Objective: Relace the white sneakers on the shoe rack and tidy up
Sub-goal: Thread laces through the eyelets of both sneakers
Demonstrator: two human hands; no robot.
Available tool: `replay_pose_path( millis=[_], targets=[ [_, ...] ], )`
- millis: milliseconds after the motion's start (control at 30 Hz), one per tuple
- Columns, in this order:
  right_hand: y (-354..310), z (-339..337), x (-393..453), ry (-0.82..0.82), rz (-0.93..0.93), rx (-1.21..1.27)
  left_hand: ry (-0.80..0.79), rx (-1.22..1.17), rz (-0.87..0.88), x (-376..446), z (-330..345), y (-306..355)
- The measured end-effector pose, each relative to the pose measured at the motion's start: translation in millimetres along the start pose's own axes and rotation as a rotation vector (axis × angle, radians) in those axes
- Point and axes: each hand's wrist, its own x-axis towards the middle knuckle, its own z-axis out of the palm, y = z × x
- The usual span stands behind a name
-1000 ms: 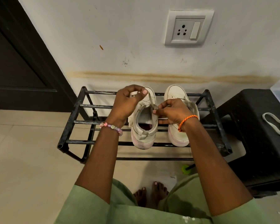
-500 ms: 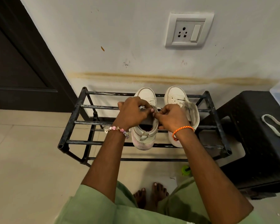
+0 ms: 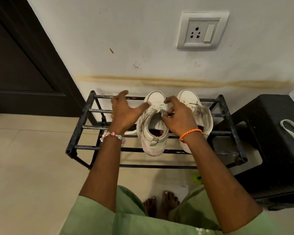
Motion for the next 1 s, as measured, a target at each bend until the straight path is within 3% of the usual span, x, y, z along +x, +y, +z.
replay_pose_path(
  millis=[100, 167, 367, 533, 633, 733, 800, 900, 1000],
  targets=[
    [-3, 6, 2, 0.011, -0.133, -0.122, -0.201, 0.06, 0.162, -10, 9, 1],
    [-3, 11, 1, -0.008, -0.155, -0.182, -0.208, 0.086, 0.193, -14, 17, -1],
    [-5, 15, -2, 0.054, -0.116, -0.234, 0.246, 0.0, 0.171, -34, 43, -5],
    [-3, 17, -2, 0.191, -0.073, -0.087, 0.398, 0.056, 0.234, -43, 56, -9],
    [-8, 14, 6, 0.251, 0.246, 0.358, 0.398, 0.055, 0.211, -45, 56, -11],
    [-11, 4, 17, 0.111, 0.696, 0.915, 0.377, 0.054, 0.216, -45, 54, -12],
    [-11, 1, 18, 0.038, 0.781, 0.978, 0.372, 0.026, 0.229, -46, 54, -13],
    [-14, -2, 16, 0.0, 0.652, 0.837, 0.389, -0.052, 0.226, -48, 55, -14],
    [-18, -6, 15, -0.052, 0.338, 0.478, 0.399, -0.135, 0.218, -47, 58, -15]
  ],
)
